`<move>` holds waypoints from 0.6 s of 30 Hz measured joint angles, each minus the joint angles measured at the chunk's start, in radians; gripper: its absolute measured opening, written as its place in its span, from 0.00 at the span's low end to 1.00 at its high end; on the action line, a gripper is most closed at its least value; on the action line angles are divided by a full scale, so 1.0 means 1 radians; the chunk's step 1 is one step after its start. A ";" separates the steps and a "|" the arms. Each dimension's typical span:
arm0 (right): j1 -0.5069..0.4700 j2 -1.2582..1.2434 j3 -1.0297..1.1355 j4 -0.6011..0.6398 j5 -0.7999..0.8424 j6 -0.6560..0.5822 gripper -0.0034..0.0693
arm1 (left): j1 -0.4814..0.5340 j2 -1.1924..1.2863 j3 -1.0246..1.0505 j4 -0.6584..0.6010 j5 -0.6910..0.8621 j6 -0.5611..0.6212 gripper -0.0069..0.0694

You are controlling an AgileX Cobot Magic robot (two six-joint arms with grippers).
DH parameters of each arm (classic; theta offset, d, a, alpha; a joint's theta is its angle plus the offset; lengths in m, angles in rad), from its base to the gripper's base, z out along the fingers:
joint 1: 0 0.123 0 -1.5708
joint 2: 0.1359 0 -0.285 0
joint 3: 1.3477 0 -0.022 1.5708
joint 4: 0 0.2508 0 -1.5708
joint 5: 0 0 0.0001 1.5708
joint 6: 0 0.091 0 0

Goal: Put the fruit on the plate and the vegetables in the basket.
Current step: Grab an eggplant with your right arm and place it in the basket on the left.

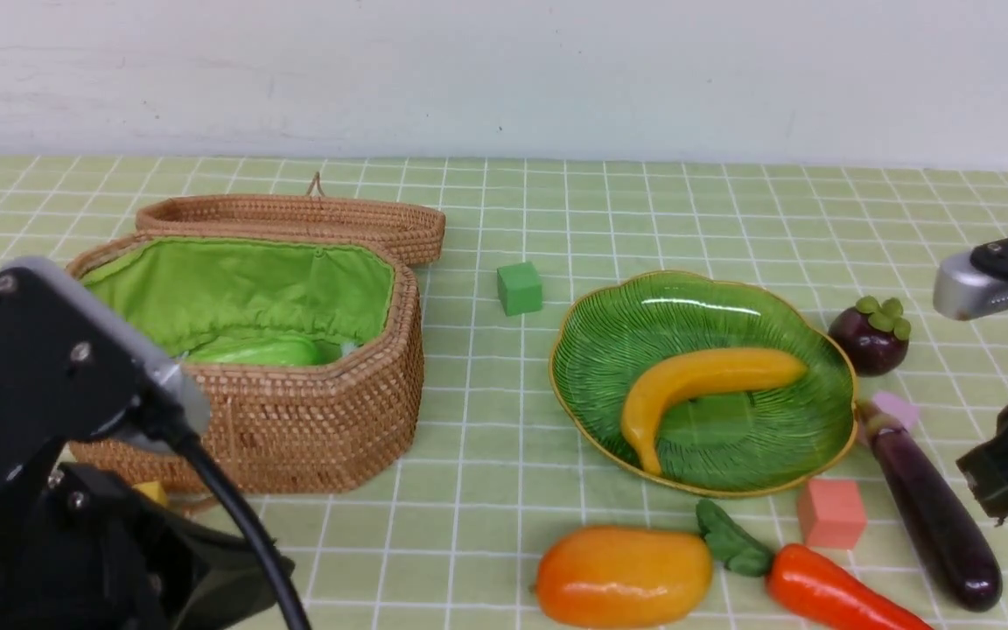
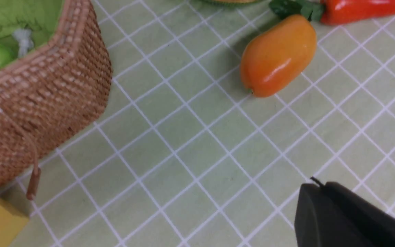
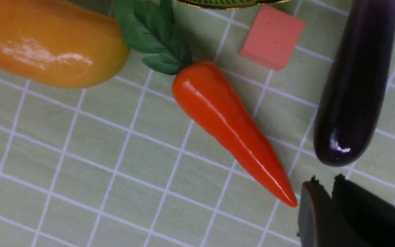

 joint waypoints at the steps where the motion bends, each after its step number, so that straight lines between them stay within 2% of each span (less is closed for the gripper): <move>1: 0.000 0.004 0.000 0.018 -0.010 -0.010 0.18 | 0.000 0.000 0.000 0.000 -0.017 0.000 0.07; 6: 0.000 0.007 0.000 0.042 -0.054 -0.105 0.26 | 0.000 0.000 0.000 0.002 -0.062 0.007 0.07; 8: 0.000 0.009 -0.001 0.002 -0.083 -0.127 0.36 | 0.000 0.000 0.000 0.003 -0.061 0.016 0.07; 10: -0.002 0.011 -0.001 -0.028 -0.090 -0.106 0.41 | 0.000 0.000 0.000 0.003 -0.057 0.019 0.07; 11: -0.015 0.020 -0.002 -0.088 -0.092 -0.053 0.48 | 0.000 0.000 0.000 0.003 -0.052 0.019 0.07; 13: -0.030 0.035 -0.003 -0.128 -0.092 -0.005 0.54 | 0.000 0.000 0.002 0.003 -0.050 0.019 0.07; 15: -0.069 0.093 -0.005 -0.179 -0.107 0.080 0.66 | 0.000 0.000 0.004 0.003 -0.043 0.020 0.07; 18: -0.096 0.176 -0.005 -0.174 -0.144 0.105 0.74 | 0.000 0.000 0.004 0.003 -0.042 0.021 0.07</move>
